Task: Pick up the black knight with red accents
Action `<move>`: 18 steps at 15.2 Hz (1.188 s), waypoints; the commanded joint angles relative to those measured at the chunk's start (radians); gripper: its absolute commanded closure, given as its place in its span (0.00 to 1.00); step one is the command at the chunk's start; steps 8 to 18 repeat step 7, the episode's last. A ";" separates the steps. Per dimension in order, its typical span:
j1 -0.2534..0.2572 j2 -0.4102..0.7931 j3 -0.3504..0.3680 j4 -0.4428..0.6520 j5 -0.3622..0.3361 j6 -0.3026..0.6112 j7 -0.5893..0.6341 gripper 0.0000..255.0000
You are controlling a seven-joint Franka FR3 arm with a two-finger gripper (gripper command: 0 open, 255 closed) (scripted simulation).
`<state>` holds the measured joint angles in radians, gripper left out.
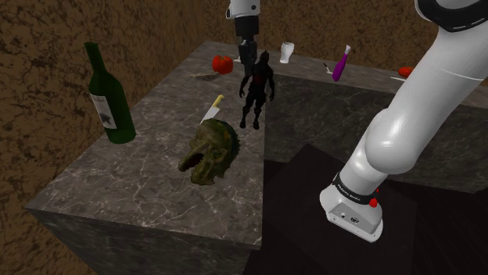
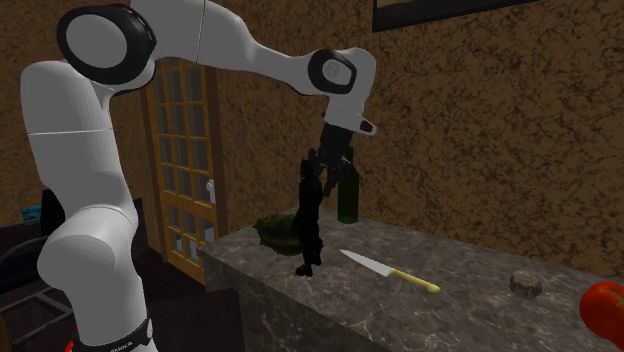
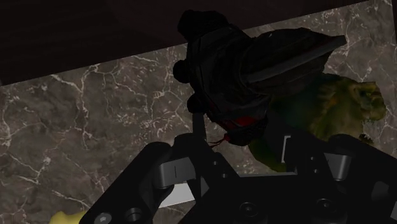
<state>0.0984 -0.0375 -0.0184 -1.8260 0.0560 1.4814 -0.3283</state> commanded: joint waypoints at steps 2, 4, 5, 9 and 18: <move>0.000 -0.001 0.000 0.041 0.000 -0.042 0.002 1.00; 0.000 0.000 0.000 0.070 0.000 -0.069 0.004 1.00; 0.000 0.002 0.000 0.085 0.001 -0.083 0.004 1.00; 0.000 0.002 0.000 0.087 0.001 -0.085 0.004 1.00; 0.000 0.002 0.000 0.087 0.001 -0.085 0.004 1.00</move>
